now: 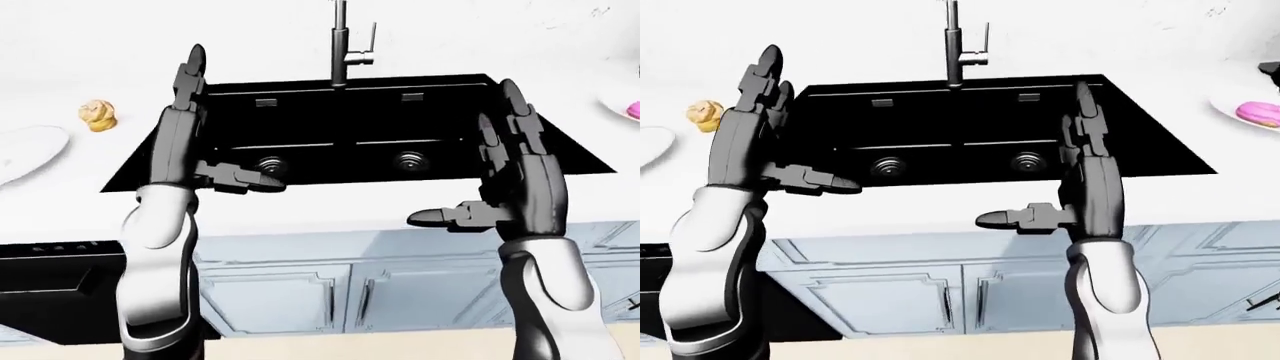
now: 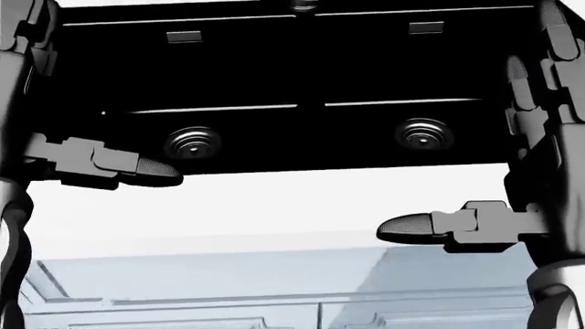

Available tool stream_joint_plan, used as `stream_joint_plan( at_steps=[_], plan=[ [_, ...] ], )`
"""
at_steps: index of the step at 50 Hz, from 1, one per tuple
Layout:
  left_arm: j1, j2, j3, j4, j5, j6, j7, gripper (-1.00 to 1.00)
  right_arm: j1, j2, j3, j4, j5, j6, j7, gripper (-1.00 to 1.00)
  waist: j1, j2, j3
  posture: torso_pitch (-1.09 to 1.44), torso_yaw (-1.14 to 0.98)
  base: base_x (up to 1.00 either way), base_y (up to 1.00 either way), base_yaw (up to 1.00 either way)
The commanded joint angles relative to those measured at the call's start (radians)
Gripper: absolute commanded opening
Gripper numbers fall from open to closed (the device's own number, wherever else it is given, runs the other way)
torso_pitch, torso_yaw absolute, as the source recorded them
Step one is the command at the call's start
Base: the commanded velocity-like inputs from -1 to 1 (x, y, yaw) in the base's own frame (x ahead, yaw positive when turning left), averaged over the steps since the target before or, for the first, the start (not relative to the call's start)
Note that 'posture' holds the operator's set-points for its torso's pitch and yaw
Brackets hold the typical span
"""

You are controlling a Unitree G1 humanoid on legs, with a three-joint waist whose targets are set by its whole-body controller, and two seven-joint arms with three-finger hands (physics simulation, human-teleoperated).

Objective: Place the pastries on the plates.

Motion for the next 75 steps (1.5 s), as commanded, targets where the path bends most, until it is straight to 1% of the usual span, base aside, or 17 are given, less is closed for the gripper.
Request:
stream_joint_plan(
  at_steps=[1, 3, 5, 6, 18, 20, 21, 26, 29, 30, 39, 44, 47, 51, 60, 70, 75],
  plan=[
    [-0.025, 0.012, 0.013, -0.022, 0.004, -0.017, 0.006, 1.0, -0.019, -0.001, 0.005, -0.021, 0.003, -0.021, 0.002, 1.0, 0.005, -0.003, -0.01, 0.0, 0.18, 0.0, 0.7, 0.0],
    [-0.026, 0.013, 0.013, -0.02, 0.004, -0.017, 0.006, 1.0, -0.022, -0.002, 0.007, -0.018, 0.002, -0.021, 0.001, 1.0, 0.005, 0.042, -0.017, 0.0, 0.18, 0.0, 0.71, 0.0],
    [-0.031, 0.014, 0.015, -0.016, 0.001, -0.015, 0.007, 1.0, -0.024, -0.003, 0.006, -0.016, 0.002, -0.02, 0.001, 1.0, 0.017, 0.148, -0.05, 0.0, 0.18, 0.0, 0.71, 0.0],
    [-0.038, 0.014, 0.016, -0.013, 0.0, -0.016, 0.012, 1.0, -0.028, -0.002, 0.006, -0.017, 0.003, -0.016, 0.0, 1.0, 0.021, 0.083, -0.012, 0.0, 0.18, 0.0, 0.71, 0.0],
    [-0.034, 0.017, 0.018, -0.007, -0.009, -0.031, 0.03, 1.0, -0.02, -0.002, 0.007, -0.025, 0.003, -0.016, 0.004, 1.0, 0.026, -0.005, -0.002, 0.0, 0.18, 0.0, 0.71, 0.0],
    [-0.028, 0.016, 0.016, -0.013, -0.008, -0.03, 0.029, 1.0, -0.015, 0.0, 0.009, -0.022, 0.001, -0.023, 0.004, 1.0, 0.017, -0.053, -0.017, 0.0, 0.18, 0.0, 0.71, 0.0],
    [-0.027, 0.016, 0.017, -0.016, -0.007, -0.027, 0.028, 1.0, -0.012, 0.0, 0.008, -0.021, 0.0, -0.026, 0.005, 1.0, 0.004, -0.013, -0.007, 0.0, 0.18, 0.0, 0.71, 0.0],
    [-0.021, 0.017, 0.013, -0.012, 0.0, -0.034, 0.028, 1.0, -0.007, 0.003, 0.009, -0.015, -0.001, -0.036, 0.004, 1.0, 0.007, -0.028, -0.02, 0.0, 0.18, 0.0, 0.71, 0.0],
    [-0.025, 0.014, 0.014, -0.01, 0.001, -0.033, 0.026, 1.0, -0.008, 0.003, 0.008, -0.015, -0.002, -0.036, 0.005, 1.0, 0.006, 0.049, -0.019, 0.0, 0.18, 0.0, 0.71, 0.0],
    [-0.024, 0.014, 0.013, -0.009, 0.003, -0.035, 0.026, 1.0, -0.008, 0.003, 0.009, -0.017, -0.003, -0.035, 0.005, 1.0, 0.016, 0.118, -0.044, 0.0, 0.18, 0.0, 0.71, 0.0],
    [-0.023, 0.012, 0.01, -0.003, 0.01, -0.041, 0.023, 1.0, -0.005, 0.005, 0.012, -0.011, -0.006, -0.043, 0.006, 1.0, 0.024, 0.01, 0.005, 0.0, 0.18, 0.0, 0.71, 0.0],
    [-0.029, 0.013, 0.011, -0.003, 0.013, -0.037, 0.021, 1.0, -0.008, 0.005, 0.007, -0.018, -0.001, -0.034, 0.005, 1.0, 0.008, -0.052, -0.012, 0.0, 0.18, 0.0, 0.7, 0.0],
    [-0.036, 0.015, 0.01, 0.0, 0.016, -0.035, 0.018, 1.0, -0.009, 0.005, 0.002, -0.021, 0.004, -0.028, 0.001, 1.0, 0.008, -0.059, -0.011, 0.0, 0.18, 0.0, 0.49, 0.0],
    [-0.038, 0.016, 0.011, 0.005, 0.017, -0.037, 0.015, 1.0, -0.016, 0.007, -0.002, -0.019, 0.015, -0.023, -0.008, 1.0, 0.011, 0.074, -0.035, 0.0, 0.18, 0.0, 0.01, 0.0],
    [-0.03, 0.011, 0.008, 0.008, 0.021, -0.048, 0.016, 1.0, -0.002, 0.007, -0.005, -0.03, 0.037, -0.045, -0.014, 1.0, 0.074, -0.049, -0.016, 0.0, 0.18, 0.0, 0.0, 0.0],
    [-0.023, 0.006, 0.005, 0.002, 0.027, -0.047, 0.012, 1.0, 0.01, 0.004, -0.008, -0.035, 0.045, -0.051, -0.013, 1.0, 0.051, 0.012, -0.011, 0.0, 0.18, 0.0, 0.0, 0.6],
    [-0.022, 0.005, 0.005, 0.003, 0.03, -0.051, 0.012, 1.0, 0.009, 0.004, -0.008, -0.031, 0.045, -0.054, -0.014, 1.0, 0.039, -0.053, -0.018, 0.0, 0.18, 0.0, 0.0, 0.68]
  ],
)
